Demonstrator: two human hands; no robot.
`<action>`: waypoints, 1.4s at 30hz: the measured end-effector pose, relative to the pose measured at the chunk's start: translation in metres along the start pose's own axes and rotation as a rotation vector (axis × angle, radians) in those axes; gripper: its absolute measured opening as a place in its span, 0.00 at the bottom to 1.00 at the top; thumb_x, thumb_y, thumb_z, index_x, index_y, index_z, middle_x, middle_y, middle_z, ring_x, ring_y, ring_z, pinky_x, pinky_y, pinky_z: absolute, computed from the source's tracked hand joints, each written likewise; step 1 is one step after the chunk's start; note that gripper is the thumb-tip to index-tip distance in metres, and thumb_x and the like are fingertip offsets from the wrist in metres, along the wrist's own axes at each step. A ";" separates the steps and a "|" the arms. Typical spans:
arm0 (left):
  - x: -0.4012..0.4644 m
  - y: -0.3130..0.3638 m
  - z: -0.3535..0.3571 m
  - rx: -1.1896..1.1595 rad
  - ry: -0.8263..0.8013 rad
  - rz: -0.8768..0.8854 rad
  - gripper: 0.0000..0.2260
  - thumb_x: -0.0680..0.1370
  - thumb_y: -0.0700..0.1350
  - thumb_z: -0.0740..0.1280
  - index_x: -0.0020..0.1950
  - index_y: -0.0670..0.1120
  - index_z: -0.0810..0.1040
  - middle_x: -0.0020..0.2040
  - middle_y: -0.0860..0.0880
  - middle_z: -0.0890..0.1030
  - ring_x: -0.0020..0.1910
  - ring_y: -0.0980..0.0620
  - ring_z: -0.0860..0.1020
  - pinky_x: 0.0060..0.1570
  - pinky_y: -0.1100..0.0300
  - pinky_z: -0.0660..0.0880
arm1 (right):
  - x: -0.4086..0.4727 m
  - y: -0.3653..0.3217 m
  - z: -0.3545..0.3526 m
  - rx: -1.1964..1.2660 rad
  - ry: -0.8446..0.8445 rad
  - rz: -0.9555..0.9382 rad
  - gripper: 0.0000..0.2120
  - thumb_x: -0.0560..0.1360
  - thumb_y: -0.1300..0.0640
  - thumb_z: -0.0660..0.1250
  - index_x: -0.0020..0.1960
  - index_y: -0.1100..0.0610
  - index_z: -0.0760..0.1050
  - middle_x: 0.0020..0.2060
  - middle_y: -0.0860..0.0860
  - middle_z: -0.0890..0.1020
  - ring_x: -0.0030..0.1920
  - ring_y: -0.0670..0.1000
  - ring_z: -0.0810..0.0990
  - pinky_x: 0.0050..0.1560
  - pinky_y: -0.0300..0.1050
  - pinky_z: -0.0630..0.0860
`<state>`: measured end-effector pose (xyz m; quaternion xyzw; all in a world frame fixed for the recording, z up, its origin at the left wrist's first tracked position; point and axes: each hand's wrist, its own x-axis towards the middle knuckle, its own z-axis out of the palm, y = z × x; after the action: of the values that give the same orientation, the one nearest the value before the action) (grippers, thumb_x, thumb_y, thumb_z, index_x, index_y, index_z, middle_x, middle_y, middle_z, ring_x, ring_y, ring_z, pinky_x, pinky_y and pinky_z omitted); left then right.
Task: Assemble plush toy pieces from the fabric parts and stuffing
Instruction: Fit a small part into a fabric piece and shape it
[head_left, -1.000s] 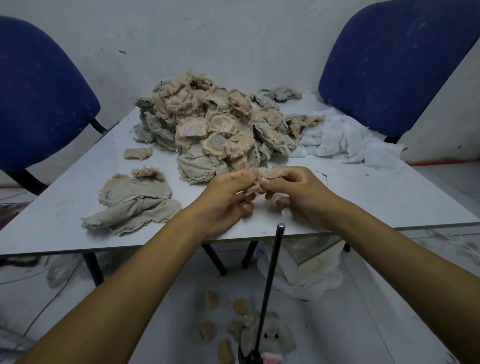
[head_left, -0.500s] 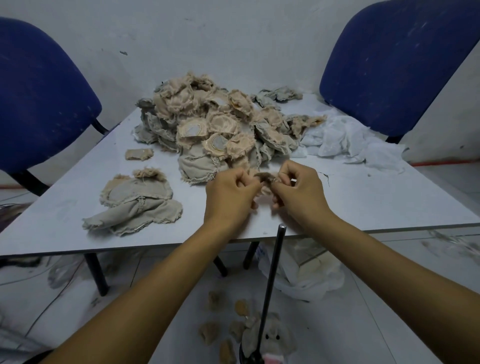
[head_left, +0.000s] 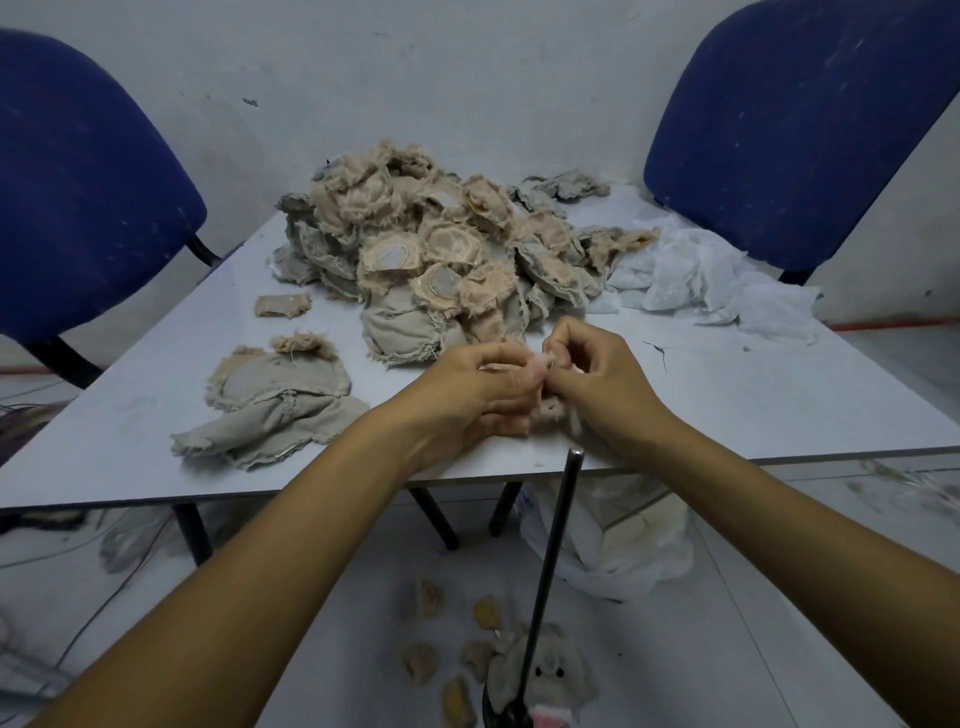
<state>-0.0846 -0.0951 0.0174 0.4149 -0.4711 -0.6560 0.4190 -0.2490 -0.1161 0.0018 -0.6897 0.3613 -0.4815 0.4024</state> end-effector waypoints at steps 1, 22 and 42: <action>0.001 0.000 -0.001 -0.001 0.016 -0.009 0.12 0.67 0.42 0.75 0.48 0.43 0.82 0.36 0.46 0.82 0.34 0.52 0.81 0.35 0.61 0.80 | 0.000 -0.001 0.001 -0.007 -0.021 0.001 0.16 0.72 0.73 0.66 0.36 0.56 0.65 0.32 0.50 0.69 0.35 0.46 0.67 0.36 0.39 0.66; 0.004 -0.011 -0.015 0.814 0.265 0.358 0.13 0.73 0.40 0.74 0.49 0.58 0.79 0.53 0.53 0.80 0.53 0.57 0.78 0.53 0.63 0.73 | 0.003 0.009 0.002 -0.253 -0.010 0.043 0.12 0.74 0.56 0.75 0.55 0.47 0.77 0.39 0.47 0.84 0.42 0.44 0.83 0.45 0.39 0.78; 0.006 -0.004 -0.006 0.147 0.225 0.285 0.04 0.74 0.43 0.71 0.42 0.44 0.78 0.32 0.49 0.80 0.28 0.52 0.76 0.25 0.62 0.70 | 0.003 0.008 -0.004 0.051 -0.129 0.061 0.15 0.70 0.58 0.77 0.54 0.58 0.79 0.40 0.54 0.81 0.37 0.48 0.78 0.33 0.41 0.74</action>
<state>-0.0811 -0.1011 0.0113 0.4441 -0.5219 -0.5036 0.5261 -0.2524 -0.1230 -0.0035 -0.6973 0.3432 -0.4327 0.4570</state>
